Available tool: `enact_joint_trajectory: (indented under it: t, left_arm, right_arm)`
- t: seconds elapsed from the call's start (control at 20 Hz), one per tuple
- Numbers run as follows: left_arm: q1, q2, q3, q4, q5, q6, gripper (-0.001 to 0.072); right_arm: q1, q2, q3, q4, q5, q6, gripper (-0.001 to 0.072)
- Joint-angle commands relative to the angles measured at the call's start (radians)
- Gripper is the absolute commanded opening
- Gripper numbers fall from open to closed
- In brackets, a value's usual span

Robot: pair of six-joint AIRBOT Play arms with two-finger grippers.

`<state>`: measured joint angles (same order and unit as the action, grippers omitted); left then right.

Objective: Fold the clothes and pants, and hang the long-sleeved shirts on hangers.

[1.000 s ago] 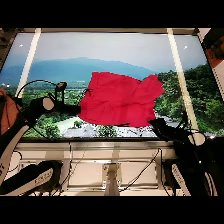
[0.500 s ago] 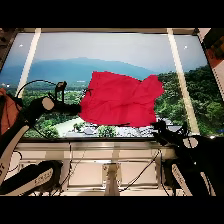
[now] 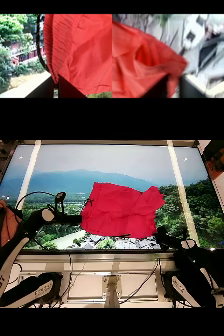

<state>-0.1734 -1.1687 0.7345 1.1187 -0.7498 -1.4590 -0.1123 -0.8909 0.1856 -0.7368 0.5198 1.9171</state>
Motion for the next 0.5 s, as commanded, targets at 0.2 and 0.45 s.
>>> enact_joint_trajectory:
  t: [0.2, 0.45]
  left_arm:
    - [-0.002, 0.0, 0.086, -0.163, 0.235, 0.011, 0.0018]
    - [-0.01, -0.005, 0.38, -0.162, 0.503, 0.012, 0.0018]
  right_arm:
    - [0.0, -0.071, 0.31, -0.007, -0.184, -0.097, 0.0001]
    - [0.001, -0.205, 0.776, -0.087, -0.246, -0.101, 0.0001]
